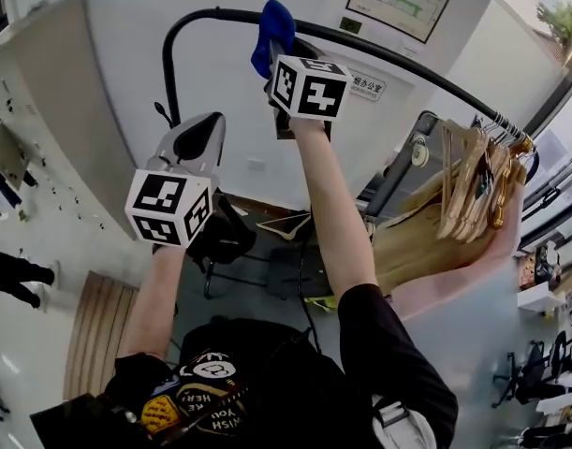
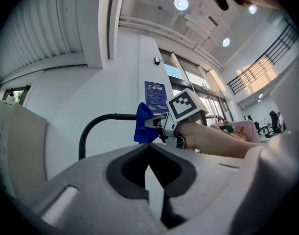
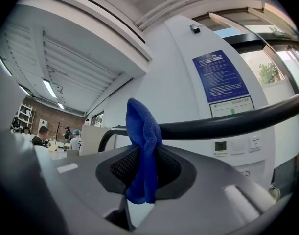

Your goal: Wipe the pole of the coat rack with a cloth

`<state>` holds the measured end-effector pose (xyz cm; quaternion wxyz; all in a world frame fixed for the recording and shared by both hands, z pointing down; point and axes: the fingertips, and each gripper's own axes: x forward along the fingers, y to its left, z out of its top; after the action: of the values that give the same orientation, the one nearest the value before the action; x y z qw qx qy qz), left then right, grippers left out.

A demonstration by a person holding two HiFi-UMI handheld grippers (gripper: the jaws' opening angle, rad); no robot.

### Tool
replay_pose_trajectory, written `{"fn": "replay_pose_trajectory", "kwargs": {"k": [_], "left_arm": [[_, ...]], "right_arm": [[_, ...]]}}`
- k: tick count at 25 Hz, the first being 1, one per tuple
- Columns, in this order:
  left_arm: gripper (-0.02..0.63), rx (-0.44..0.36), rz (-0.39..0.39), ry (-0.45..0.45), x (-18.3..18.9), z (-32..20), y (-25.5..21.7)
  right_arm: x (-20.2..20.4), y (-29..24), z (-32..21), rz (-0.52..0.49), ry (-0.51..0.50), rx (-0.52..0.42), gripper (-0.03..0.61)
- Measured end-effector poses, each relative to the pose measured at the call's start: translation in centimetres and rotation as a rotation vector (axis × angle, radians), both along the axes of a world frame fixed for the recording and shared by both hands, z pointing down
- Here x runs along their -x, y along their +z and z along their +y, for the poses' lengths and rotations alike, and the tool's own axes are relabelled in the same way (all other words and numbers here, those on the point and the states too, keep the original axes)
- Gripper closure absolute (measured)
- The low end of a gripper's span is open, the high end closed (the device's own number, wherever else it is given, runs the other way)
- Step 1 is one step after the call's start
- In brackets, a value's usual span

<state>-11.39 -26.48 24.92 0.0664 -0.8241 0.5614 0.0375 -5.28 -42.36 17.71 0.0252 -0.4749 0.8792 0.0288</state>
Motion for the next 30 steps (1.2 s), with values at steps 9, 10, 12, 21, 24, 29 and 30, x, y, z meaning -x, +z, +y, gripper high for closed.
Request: {"fn": "replay_pose_trajectory", "kwargs": {"k": [9, 10, 12, 21, 24, 29, 30], "left_arm": [[0.612, -0.006, 0.013, -0.063, 5.2, -0.2, 0.1], [0.611, -0.01, 0.012, -0.063, 5.3, -0.1, 0.0], [0.612, -0.013, 0.013, -0.061, 5.5, 0.0, -0.1], [0.612, -0.008, 0.019, -0.066, 5.8, -0.6, 0.1], [0.611, -0.006, 0.018, -0.061, 5.7, -0.5, 0.2], [0.611, -0.008, 0.015, -0.057, 5.5, -0.5, 0.0], [0.612, -0.008, 0.015, -0.056, 5.4, -0.5, 0.0]], "right_arm": [[6.3, 0.4, -0.2, 0.032, -0.049, -0.005, 0.503], [6.5, 0.4, -0.2, 0.033, -0.05, -0.006, 0.503], [6.8, 0.4, -0.1, 0.037, -0.051, -0.009, 0.503], [6.9, 0.5, -0.1, 0.057, -0.053, -0.014, 0.503], [6.9, 0.6, -0.1, 0.056, -0.054, -0.011, 0.503], [6.8, 0.5, -0.1, 0.058, -0.053, -0.01, 0.503], [6.8, 0.5, -0.1, 0.059, -0.054, -0.011, 0.503]]}}
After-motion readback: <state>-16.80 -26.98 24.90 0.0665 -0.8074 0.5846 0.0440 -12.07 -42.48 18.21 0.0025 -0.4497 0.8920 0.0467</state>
